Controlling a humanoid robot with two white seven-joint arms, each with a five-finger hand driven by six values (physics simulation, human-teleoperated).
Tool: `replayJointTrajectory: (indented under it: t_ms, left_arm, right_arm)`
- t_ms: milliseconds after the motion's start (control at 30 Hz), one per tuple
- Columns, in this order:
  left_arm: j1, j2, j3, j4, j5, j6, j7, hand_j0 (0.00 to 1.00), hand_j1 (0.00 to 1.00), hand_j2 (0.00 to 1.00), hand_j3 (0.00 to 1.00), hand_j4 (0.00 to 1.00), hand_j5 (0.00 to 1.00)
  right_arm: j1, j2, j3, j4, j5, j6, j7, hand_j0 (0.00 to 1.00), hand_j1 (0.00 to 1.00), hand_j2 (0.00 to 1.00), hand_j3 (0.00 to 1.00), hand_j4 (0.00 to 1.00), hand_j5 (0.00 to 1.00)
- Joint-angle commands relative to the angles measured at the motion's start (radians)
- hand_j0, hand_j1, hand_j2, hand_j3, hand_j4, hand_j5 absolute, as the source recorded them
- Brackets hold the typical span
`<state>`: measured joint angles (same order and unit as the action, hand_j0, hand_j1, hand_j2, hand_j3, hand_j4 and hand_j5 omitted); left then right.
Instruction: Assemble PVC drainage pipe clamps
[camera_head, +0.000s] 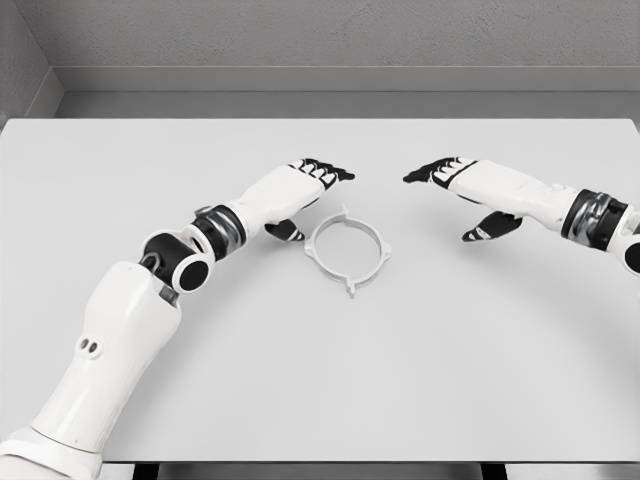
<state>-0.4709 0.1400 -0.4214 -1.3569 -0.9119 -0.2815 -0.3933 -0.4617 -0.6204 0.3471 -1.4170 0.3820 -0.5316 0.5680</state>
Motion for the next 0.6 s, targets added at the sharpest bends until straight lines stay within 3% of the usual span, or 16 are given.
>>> replayJointTrajectory:
  t_ms: [0, 200, 300, 400, 500, 567]
  left_arm:
    - [0.000, 0.003, 0.009, -0.008, 0.005, 0.001, 0.001, 1.00, 1.00, 1.00, 1.00, 1.00, 1.00]
    - [0.006, 0.027, 0.046, -0.053, 0.021, -0.015, 0.002, 1.00, 1.00, 1.00, 1.00, 1.00, 1.00]
    - [0.057, 0.041, 0.058, -0.145, 0.022, -0.067, 0.002, 1.00, 1.00, 1.00, 1.00, 1.00, 1.00]
    - [0.098, 0.041, 0.167, -0.189, 0.047, -0.329, 0.004, 1.00, 1.00, 1.00, 1.00, 1.00, 1.00]
    - [0.164, 0.043, 0.231, -0.280, 0.047, -0.329, 0.004, 1.00, 1.00, 1.00, 1.00, 1.00, 1.00]
    - [0.192, 0.056, 0.240, -0.300, 0.070, -0.329, 0.004, 1.00, 1.00, 1.00, 1.00, 1.00, 1.00]
  right_arm:
    - [0.000, -0.001, 0.000, 0.000, -0.008, 0.002, 0.000, 1.00, 1.00, 1.00, 1.00, 1.00, 1.00]
    - [0.003, -0.002, 0.000, -0.002, -0.009, 0.001, 0.001, 1.00, 1.00, 1.00, 1.00, 1.00, 1.00]
    - [0.015, -0.024, 0.001, -0.049, -0.009, 0.001, 0.001, 1.00, 1.00, 1.00, 1.00, 1.00, 1.00]
    - [0.029, -0.035, 0.001, -0.066, -0.009, 0.001, 0.001, 1.00, 1.00, 1.00, 1.00, 1.00, 1.00]
    - [0.029, -0.042, 0.003, -0.063, -0.009, 0.001, 0.000, 1.00, 1.00, 1.00, 1.00, 1.00, 1.00]
    - [0.028, -0.068, 0.000, -0.057, -0.008, 0.001, -0.002, 1.00, 1.00, 1.00, 1.00, 1.00, 1.00]
